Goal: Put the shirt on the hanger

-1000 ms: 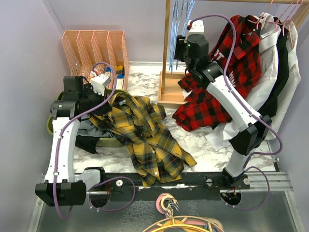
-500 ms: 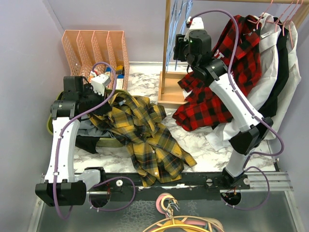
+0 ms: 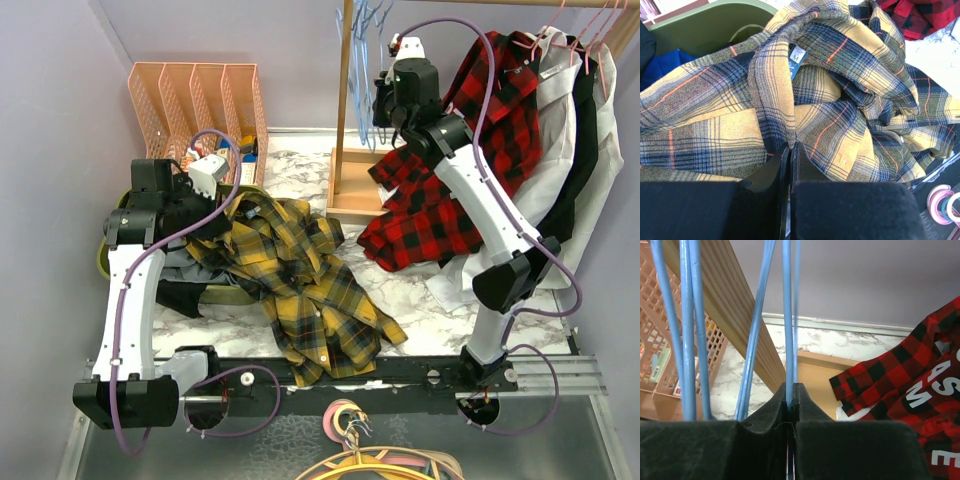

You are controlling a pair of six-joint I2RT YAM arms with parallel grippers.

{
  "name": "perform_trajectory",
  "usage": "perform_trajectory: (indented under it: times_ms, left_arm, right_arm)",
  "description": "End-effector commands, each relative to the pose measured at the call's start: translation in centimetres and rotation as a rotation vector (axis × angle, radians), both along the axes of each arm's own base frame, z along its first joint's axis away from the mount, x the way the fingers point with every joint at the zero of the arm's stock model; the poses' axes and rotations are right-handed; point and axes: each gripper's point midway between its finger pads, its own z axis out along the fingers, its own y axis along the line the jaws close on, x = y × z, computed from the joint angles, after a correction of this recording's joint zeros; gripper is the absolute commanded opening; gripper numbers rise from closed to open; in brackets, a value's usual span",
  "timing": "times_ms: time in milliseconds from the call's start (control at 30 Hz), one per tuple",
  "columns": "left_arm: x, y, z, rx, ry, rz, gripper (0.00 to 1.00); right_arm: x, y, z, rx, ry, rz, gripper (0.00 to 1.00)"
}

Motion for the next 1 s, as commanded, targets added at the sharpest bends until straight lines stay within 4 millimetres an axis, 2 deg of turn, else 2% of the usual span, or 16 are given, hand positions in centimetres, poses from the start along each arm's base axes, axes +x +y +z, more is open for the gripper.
perform_trajectory:
  times_ms: [0,167,267,367,533,633,700,767,867,967]
  left_arm:
    - [-0.2,0.0,0.4,-0.007,-0.026,-0.005,0.02]
    - [-0.3,0.1,0.1,-0.004,-0.017,0.000,0.02]
    - [-0.3,0.3,0.3,-0.004,-0.017,0.005,0.02]
    - [-0.2,0.4,0.6,0.002,-0.023,0.009,0.02]
    - [-1.0,0.3,2.1,0.022,-0.033,-0.031,0.02]
    - [-1.7,-0.1,2.8,0.033,-0.052,-0.064,0.02]
    - [-1.8,-0.2,3.0,0.040,-0.056,-0.071,0.02]
    - [-1.5,-0.2,2.7,0.057,-0.040,-0.067,0.02]
    - [-0.8,-0.4,2.5,0.086,-0.020,-0.076,0.01]
    - [0.0,-1.0,3.4,0.085,-0.020,-0.093,0.01]
  right_arm:
    - [-1.2,-2.2,3.4,-0.054,-0.080,-0.042,0.01]
    - [-2.5,-4.5,6.7,-0.065,-0.154,-0.099,0.01]
    - [-2.8,-5.6,7.5,-0.084,-0.175,-0.140,0.01]
    - [-2.9,-6.9,7.8,-0.115,-0.190,-0.193,0.01]
    - [-3.8,-7.4,7.8,-0.114,-0.182,-0.198,0.01]
    - [-5.2,-7.6,5.6,-0.116,-0.118,-0.175,0.01]
    - [-8.0,-7.3,3.8,-0.054,-0.054,-0.108,0.01]
    - [-11.2,-7.4,0.7,-0.006,0.013,-0.050,0.01]
    - [-16.3,-9.6,-2.7,0.027,0.081,-0.049,0.01]
    - [-21.4,-11.8,-3.8,0.050,0.124,-0.030,0.01]
